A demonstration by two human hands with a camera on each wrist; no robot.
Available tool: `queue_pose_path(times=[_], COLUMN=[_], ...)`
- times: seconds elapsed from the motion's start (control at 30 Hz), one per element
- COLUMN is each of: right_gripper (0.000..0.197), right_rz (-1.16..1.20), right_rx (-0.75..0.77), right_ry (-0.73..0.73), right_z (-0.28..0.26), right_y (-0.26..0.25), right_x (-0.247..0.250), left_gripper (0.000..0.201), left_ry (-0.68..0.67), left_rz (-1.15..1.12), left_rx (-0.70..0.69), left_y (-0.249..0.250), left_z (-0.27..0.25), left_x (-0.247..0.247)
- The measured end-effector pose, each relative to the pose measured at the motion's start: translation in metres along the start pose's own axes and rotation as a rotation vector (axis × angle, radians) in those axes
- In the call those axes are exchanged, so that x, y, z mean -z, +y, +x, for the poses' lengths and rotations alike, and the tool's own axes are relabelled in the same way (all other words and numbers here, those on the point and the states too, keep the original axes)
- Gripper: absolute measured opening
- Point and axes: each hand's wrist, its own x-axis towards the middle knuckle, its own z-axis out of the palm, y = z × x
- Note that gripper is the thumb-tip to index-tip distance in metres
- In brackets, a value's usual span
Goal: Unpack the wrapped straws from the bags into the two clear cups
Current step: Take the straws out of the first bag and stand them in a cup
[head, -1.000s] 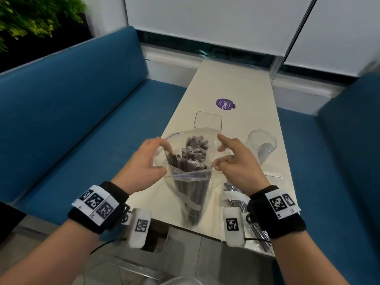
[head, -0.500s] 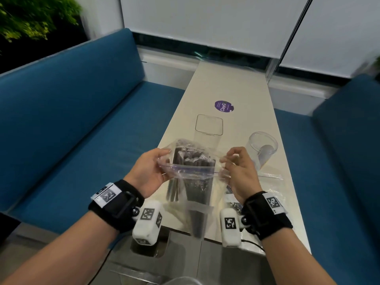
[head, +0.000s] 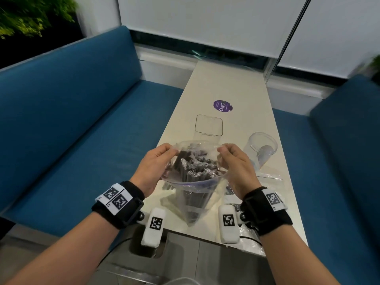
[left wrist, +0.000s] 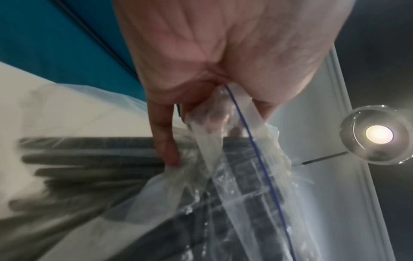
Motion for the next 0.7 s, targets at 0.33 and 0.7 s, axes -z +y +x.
queue_pose_path(times=[0.33, 0.7], right_gripper=[0.024, 0.025], right_rz=[-0.237, -0.369], right_rx=[0.113, -0.031], right_ry=[0.042, 0.175], right_z=[0.008, 0.008], right_y=[0.016, 0.034], right_x=[-0.013, -0.004], left_gripper=[0.028, 0.027], left_ry=[0.010, 0.109], left_rz=[-0.019, -0.102], left_rx=[0.093, 0.043], left_y=[-0.012, -0.038], left_z=[0.006, 0.010], left_x=[0.002, -0.013])
